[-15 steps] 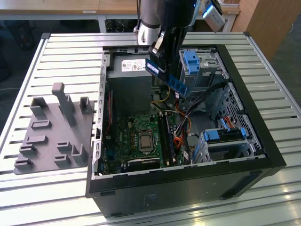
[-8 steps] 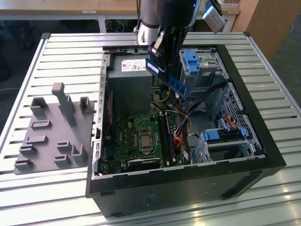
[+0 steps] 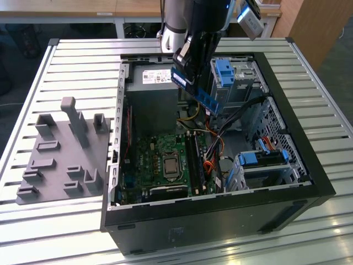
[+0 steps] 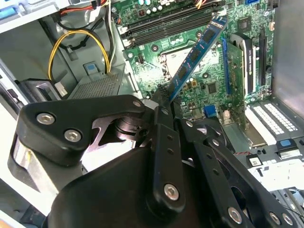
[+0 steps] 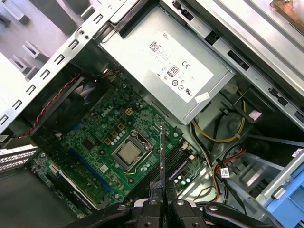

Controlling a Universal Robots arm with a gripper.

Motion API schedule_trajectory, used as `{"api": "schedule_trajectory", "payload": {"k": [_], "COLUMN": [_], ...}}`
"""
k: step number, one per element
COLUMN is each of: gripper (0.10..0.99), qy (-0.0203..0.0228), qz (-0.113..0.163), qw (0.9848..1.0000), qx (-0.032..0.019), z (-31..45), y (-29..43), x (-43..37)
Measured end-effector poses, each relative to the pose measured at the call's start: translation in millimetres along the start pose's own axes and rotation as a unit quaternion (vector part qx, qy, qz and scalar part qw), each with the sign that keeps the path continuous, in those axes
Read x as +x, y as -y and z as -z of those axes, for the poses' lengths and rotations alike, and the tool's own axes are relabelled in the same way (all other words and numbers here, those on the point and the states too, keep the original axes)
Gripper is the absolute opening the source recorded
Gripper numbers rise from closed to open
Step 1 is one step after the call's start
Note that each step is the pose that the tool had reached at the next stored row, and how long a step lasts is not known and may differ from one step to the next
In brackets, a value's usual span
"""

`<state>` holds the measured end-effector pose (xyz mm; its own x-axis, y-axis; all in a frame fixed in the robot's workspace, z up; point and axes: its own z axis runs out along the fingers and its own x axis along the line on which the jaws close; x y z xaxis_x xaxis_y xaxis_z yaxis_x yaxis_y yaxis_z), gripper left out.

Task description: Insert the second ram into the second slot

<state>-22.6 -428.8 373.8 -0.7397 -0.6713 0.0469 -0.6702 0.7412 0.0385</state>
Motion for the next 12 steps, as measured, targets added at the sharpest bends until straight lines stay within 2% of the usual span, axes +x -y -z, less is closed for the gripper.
{"api": "schedule_trajectory", "payload": {"k": [12], "gripper": [0.137], "qy": [0.0008], "qz": [-0.021], "qw": [0.9998], "qx": [-0.0009], "z": [0.0], "y": [0.0], "x": [0.0]}}
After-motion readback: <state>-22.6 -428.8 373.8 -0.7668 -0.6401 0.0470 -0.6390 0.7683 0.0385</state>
